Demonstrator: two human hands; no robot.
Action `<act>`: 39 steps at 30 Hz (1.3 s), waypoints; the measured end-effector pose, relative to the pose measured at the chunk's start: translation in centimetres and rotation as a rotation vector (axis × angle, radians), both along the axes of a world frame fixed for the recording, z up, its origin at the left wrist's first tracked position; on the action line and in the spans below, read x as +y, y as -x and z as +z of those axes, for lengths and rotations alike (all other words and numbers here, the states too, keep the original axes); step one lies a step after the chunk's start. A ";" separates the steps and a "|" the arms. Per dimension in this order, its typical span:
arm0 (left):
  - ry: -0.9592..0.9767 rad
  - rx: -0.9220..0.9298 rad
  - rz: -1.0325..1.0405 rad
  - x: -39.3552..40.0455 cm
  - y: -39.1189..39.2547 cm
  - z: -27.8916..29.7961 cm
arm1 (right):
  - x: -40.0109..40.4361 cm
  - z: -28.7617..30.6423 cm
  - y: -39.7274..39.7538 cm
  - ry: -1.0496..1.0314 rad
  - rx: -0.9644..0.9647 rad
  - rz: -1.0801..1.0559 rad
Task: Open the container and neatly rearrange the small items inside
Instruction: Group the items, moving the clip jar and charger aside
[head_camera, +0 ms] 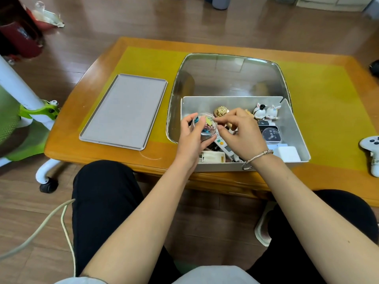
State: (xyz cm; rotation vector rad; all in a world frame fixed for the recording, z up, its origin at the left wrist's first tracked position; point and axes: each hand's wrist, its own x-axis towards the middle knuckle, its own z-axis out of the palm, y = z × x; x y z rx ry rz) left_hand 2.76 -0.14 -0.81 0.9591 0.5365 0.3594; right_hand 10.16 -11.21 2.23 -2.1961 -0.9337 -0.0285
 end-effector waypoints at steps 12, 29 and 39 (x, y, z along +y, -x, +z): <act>0.020 0.071 -0.046 -0.2 -1.1 -0.6 | -5.8 -1.5 -3.7 -0.010 0.096 -0.230; -0.018 0.049 -0.164 -1.0 -1.8 -1.2 | -7.1 -5.0 -9.1 0.865 0.091 -0.397; 0.013 0.036 -0.205 -1.0 -1.7 -1.0 | -7.3 -4.2 -8.7 0.820 0.030 -0.407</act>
